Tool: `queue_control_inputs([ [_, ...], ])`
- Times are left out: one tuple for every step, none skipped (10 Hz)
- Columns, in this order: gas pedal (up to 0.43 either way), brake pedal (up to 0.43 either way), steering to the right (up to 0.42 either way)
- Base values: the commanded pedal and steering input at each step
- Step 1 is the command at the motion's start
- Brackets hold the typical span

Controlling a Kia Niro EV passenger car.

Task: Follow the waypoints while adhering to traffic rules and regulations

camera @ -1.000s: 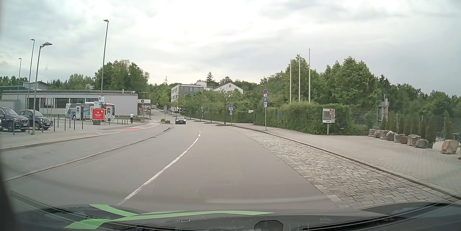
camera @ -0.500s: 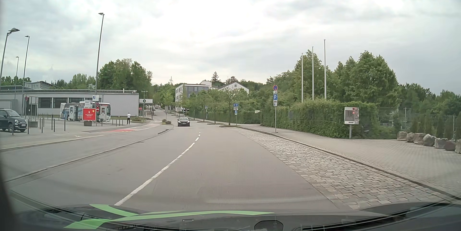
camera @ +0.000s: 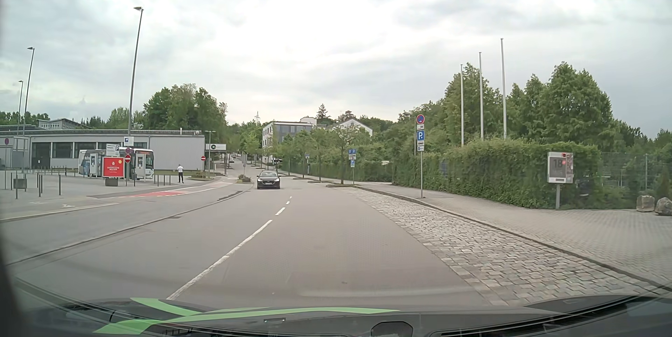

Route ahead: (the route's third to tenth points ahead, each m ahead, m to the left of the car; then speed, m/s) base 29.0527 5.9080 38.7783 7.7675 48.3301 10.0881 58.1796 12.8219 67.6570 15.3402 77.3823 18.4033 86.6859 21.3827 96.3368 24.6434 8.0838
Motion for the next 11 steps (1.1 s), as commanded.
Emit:
queue_control_inputs([
  [0.130,0.000,-0.032],
  [0.130,0.000,-0.033],
  [0.130,0.000,-0.033],
  [0.130,0.000,-0.034],
  [0.130,0.000,-0.035],
  [0.130,0.000,-0.035],
  [0.130,0.000,-0.033],
  [0.130,0.000,-0.031],
  [0.130,0.000,-0.031],
  [0.130,0.000,-0.031],
  [0.130,0.000,-0.031],
])
